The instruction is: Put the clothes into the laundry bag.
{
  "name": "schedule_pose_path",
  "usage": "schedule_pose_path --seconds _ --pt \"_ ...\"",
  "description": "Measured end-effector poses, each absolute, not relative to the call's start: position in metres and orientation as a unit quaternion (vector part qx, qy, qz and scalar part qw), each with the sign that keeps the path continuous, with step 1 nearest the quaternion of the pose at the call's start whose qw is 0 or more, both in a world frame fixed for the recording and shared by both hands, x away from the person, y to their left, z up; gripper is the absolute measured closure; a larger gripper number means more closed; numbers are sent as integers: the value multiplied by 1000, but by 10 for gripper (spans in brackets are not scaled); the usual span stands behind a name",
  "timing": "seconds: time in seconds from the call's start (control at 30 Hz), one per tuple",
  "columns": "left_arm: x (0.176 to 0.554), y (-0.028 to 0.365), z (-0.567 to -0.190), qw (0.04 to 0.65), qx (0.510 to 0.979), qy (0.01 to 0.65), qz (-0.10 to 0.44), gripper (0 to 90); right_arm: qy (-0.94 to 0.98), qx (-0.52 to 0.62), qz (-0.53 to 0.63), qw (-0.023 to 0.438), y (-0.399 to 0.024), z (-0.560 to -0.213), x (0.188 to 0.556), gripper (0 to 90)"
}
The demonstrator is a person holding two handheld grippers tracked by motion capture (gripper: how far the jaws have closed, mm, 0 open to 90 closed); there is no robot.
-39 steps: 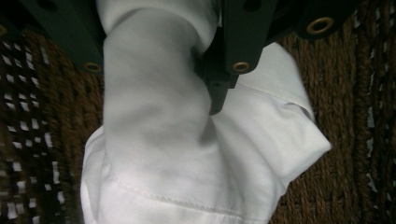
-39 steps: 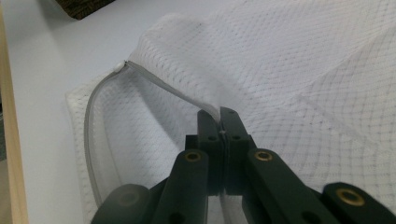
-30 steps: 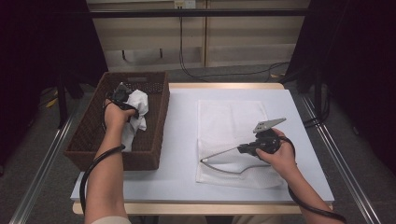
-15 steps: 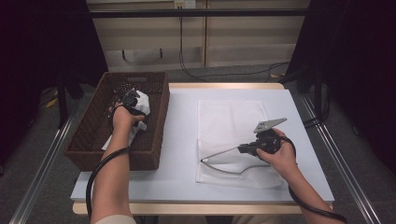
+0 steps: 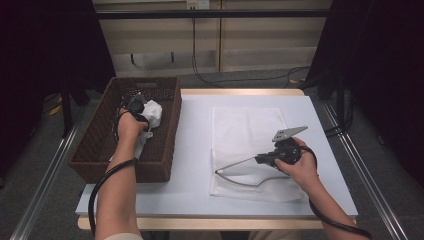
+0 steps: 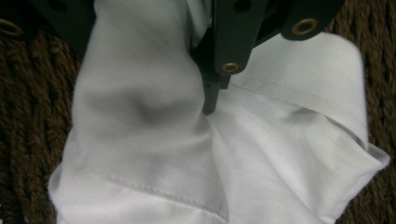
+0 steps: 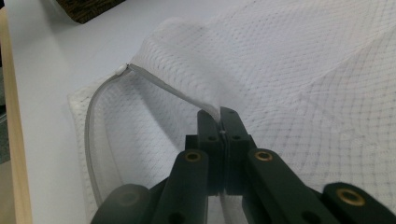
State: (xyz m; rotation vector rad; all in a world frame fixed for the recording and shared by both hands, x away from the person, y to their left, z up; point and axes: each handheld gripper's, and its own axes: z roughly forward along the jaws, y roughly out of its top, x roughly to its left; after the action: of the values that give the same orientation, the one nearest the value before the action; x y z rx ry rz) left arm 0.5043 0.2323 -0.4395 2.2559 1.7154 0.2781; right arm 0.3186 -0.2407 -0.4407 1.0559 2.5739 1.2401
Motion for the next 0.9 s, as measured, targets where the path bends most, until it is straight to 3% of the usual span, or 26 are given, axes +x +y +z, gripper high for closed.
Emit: schedule_pose_path --seconds 0.27,0.57,0.9 --pt "494 251 -396 205 742 636 52 748 844 347 406 48 -240 -440 319 899" --pt "478 259 -342 255 741 620 38 750 842 348 409 48 -240 -440 319 899" --pt "465 250 -302 269 761 590 31 750 842 349 408 49 -240 -439 318 899"
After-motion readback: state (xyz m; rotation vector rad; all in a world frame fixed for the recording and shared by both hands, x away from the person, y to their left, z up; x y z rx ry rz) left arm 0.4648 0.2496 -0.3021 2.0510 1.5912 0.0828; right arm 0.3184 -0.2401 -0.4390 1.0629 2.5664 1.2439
